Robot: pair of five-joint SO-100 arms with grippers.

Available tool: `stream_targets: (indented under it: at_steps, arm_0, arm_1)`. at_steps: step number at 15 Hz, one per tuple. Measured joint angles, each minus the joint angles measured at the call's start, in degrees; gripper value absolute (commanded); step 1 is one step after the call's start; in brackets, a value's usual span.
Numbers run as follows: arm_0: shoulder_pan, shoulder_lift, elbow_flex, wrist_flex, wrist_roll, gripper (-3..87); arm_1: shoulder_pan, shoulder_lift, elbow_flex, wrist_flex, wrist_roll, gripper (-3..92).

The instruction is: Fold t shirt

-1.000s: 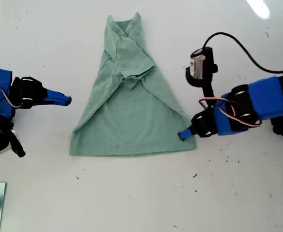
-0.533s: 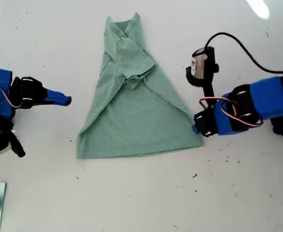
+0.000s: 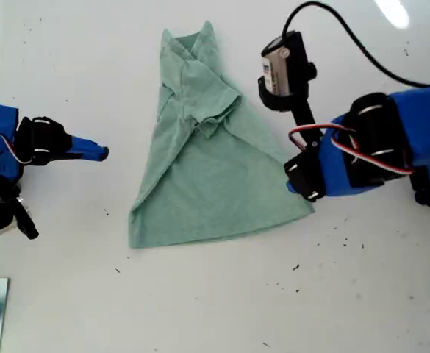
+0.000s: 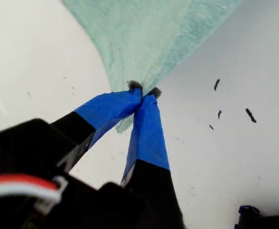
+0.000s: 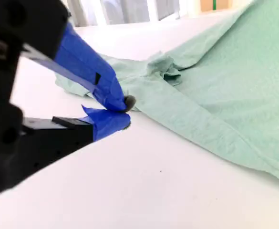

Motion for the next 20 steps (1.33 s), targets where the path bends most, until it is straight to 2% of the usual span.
stream_targets:
  at_steps: [3, 5, 10, 12, 13, 15, 18, 19, 20]
  arm_0:
    - [0.0, 0.0, 0.0, 0.0, 0.4, -0.3]
    - [0.0, 0.0, 0.0, 0.0, 0.4, -0.3]
    - [0.0, 0.0, 0.0, 0.0, 0.4, -0.3]
    - [0.0, 0.0, 0.0, 0.0, 0.4, -0.3]
    - [0.0, 0.0, 0.0, 0.0, 0.4, -0.3]
    - [0.0, 0.0, 0.0, 0.0, 0.4, -0.3]
    - [0.0, 0.0, 0.0, 0.0, 0.4, -0.3]
    - [0.0, 0.0, 0.0, 0.0, 0.4, -0.3]
    - [0.0, 0.0, 0.0, 0.0, 0.4, -0.3]
  arm_1:
    - [0.0, -1.5, -6.3, 0.5, -1.2, -0.9]
    - [0.2, -5.8, -10.2, -2.9, -2.2, -0.9]
    - [1.1, -29.4, -23.9, -22.1, -4.8, -0.9]
    - [1.1, -36.7, -26.5, -27.9, -5.3, 28.5]
    - [1.1, -38.7, -27.1, -28.5, -5.4, 27.6]
    - [1.1, -38.8, -27.9, -25.7, -6.1, 23.9]
    - [2.9, -26.8, -26.7, -13.2, -8.4, 21.8]
    - [3.8, -20.8, -23.5, -9.1, -9.5, 16.6]
    - [4.9, -14.9, -17.2, -6.0, -10.1, 5.8]
